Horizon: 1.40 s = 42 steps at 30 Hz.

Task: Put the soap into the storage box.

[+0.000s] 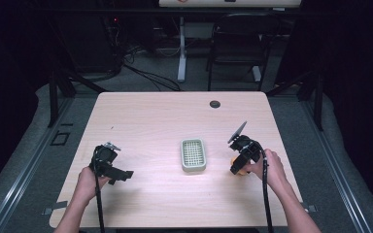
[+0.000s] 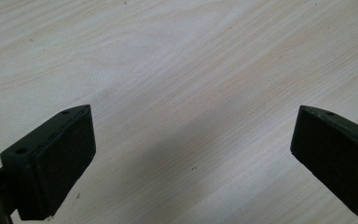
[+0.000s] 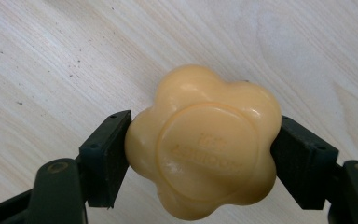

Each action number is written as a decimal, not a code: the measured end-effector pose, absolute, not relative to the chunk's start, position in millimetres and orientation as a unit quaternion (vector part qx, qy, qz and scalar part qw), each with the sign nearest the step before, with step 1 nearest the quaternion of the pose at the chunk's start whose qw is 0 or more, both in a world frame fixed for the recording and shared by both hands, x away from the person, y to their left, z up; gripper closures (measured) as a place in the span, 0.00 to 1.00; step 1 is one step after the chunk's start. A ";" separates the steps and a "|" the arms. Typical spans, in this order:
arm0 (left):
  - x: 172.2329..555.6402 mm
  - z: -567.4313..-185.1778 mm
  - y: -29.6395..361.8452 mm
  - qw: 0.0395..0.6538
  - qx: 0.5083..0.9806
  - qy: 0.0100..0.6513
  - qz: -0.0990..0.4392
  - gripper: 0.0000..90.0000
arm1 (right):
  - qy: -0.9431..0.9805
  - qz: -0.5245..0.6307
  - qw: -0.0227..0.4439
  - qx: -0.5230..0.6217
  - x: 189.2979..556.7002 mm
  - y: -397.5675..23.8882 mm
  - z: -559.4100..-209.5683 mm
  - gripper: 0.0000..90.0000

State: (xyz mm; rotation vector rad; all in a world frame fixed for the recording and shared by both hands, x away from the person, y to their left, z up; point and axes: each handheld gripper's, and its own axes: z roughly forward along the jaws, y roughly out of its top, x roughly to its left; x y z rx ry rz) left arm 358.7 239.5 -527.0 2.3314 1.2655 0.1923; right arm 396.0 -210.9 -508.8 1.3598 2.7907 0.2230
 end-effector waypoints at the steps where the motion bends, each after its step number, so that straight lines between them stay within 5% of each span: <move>1: 358.7 -527.0 239.5 0.238 0.851 0.462 0.070 0.00 | 0.893 0.080 0.016 0.442 395.6 -209.1 -510.1 0.29; 42: 358.8 -527.3 239.1 0.240 0.852 0.461 0.069 0.00 | 0.914 0.067 0.012 0.399 415.8 -169.9 -496.4 0.29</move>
